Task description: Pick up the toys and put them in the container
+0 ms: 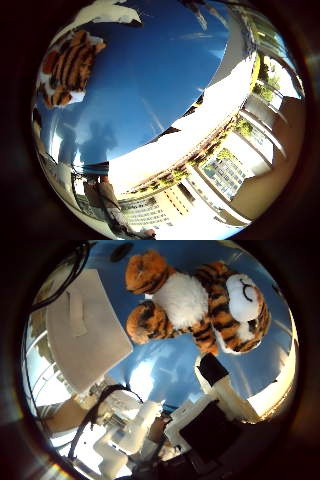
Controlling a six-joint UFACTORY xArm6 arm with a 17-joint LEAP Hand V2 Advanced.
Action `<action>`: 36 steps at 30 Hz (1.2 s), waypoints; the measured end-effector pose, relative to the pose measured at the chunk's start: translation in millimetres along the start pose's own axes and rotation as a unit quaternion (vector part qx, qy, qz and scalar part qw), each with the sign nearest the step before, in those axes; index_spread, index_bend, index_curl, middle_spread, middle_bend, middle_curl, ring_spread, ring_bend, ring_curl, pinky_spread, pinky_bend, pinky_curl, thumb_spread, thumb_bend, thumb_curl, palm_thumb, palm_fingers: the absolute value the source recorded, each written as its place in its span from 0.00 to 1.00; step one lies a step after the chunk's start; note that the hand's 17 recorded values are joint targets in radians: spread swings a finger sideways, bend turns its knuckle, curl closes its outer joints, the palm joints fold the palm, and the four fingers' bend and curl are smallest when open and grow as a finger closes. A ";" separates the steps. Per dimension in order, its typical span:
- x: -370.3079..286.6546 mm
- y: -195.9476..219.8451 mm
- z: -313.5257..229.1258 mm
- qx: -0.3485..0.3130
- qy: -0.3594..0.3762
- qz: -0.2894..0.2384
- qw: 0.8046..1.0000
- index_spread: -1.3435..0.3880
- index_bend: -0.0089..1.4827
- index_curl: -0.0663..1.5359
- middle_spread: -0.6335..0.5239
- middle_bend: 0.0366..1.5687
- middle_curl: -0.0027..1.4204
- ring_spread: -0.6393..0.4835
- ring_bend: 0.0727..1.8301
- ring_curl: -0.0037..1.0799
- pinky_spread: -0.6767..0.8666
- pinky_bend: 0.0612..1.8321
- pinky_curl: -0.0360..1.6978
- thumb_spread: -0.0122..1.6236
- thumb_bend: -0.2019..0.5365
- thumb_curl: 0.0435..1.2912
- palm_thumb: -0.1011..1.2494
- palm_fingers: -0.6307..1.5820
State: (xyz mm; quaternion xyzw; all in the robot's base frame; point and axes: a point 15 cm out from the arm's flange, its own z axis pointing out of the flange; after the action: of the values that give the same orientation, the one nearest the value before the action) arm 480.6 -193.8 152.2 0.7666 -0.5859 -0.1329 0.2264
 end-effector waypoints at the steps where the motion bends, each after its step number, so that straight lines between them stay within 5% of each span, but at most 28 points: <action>1: -2.1 -2.7 5.2 -0.005 -0.001 -0.002 1.000 0.72 0.08 0.16 0.61 0.12 0.27 0.81 0.18 0.29 0.72 0.33 0.15 0.66 0.23 0.29 0.57 0.31; 10: -8.9 -11.3 13.7 -0.035 0.038 -0.003 0.999 0.75 0.10 0.16 0.54 0.16 0.29 0.75 0.25 0.33 0.71 0.34 0.14 0.65 0.24 0.28 0.59 0.43; 15: -9.6 -4.6 12.2 -0.035 0.039 -0.004 0.999 0.67 0.07 0.09 0.44 0.36 0.40 0.66 0.52 0.49 0.65 0.38 0.15 0.65 0.26 0.32 0.65 0.54; 20: -6.3 -3.5 8.6 -0.029 0.041 -0.006 0.999 0.56 0.21 0.04 0.36 0.52 0.55 0.57 0.69 0.64 0.64 0.50 0.19 0.63 0.27 0.36 0.73 0.66; 25: 8.3 1.0 -3.3 0.009 0.038 -0.003 0.999 0.48 0.32 0.03 0.32 0.59 0.64 0.53 0.71 0.69 0.62 0.68 0.26 0.63 0.30 0.41 0.82 0.73; 36: -5.7 65.5 -79.3 0.079 0.024 0.004 0.997 0.33 0.57 0.03 0.28 0.67 0.79 0.47 0.76 0.78 0.55 0.84 0.40 0.68 0.26 0.51 0.84 0.67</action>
State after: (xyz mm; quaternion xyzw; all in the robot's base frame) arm 461.3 -187.0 253.1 0.7825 -0.5924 -0.0670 0.1795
